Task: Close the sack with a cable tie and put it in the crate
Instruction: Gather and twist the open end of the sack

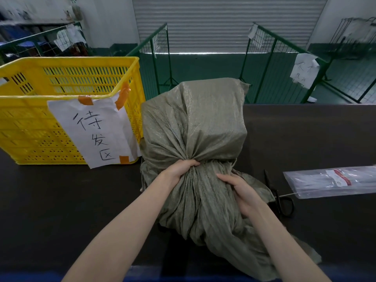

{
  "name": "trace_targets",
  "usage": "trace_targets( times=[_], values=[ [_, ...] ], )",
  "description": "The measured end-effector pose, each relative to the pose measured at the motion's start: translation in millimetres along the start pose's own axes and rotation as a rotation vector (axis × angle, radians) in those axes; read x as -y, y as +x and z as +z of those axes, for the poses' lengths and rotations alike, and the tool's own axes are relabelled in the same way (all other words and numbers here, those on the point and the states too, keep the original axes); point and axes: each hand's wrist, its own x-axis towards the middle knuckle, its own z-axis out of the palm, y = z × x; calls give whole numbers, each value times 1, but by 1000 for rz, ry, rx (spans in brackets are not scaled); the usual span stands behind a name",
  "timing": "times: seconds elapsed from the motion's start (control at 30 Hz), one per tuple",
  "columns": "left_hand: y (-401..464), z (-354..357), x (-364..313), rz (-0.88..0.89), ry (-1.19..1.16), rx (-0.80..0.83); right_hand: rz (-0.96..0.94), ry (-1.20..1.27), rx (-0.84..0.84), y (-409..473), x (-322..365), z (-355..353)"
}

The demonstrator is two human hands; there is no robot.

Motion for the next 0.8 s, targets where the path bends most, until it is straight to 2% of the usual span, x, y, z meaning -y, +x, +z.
trace_targets(
  times=[0.17,0.3,0.4,0.57,0.63,0.8],
  values=[
    [8,10,1,30,-30,-34,-34,-4,-99,2,2,1],
    [7,9,-1,13,-16,38,-24,-102,-135,11,-1,10],
    [5,3,-4,16,77,73,-34,-156,-119,14,-3,16],
    [5,-7,-5,77,242,53,-159,-153,-237,13,-4,21],
    [7,-10,-3,56,269,65,-209,-113,-259,10,2,22],
    [5,-9,-3,-126,139,249,-196,-71,-248,7,18,23]
  ],
)
